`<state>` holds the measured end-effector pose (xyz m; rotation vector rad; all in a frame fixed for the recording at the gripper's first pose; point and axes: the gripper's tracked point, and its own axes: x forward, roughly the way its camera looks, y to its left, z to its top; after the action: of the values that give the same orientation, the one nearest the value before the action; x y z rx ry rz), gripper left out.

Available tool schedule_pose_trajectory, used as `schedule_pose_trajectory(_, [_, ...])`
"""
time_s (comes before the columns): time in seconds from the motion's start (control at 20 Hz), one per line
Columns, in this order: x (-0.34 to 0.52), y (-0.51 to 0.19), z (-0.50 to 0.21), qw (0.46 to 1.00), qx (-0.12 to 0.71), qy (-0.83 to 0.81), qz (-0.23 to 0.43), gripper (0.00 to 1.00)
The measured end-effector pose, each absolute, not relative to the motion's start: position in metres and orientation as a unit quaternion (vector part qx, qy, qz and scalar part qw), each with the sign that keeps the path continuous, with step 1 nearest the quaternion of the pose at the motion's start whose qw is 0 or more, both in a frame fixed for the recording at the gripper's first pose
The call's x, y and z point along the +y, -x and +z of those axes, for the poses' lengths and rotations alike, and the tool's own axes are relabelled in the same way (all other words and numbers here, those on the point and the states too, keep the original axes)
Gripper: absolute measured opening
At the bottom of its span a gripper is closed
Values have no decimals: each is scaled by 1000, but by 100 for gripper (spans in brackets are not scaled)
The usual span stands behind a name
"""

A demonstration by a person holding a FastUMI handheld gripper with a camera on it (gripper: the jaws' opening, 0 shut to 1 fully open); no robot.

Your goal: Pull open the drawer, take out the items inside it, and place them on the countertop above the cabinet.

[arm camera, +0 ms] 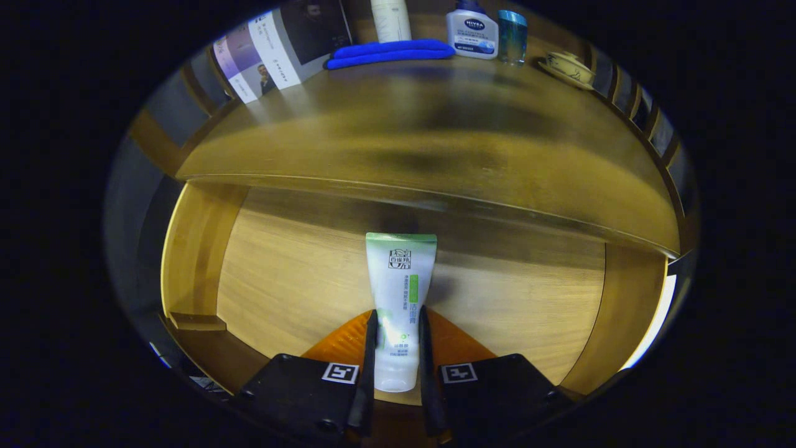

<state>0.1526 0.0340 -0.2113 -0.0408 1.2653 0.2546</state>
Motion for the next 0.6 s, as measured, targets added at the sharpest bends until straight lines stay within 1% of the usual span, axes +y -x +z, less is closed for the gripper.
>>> schedule_pose_trajectory(0.25, [31,-142,-177,816,561,10,141,34])
schedule_pose_trajectory(0.6, [43,-119,-102,848,493,-3,193,34])
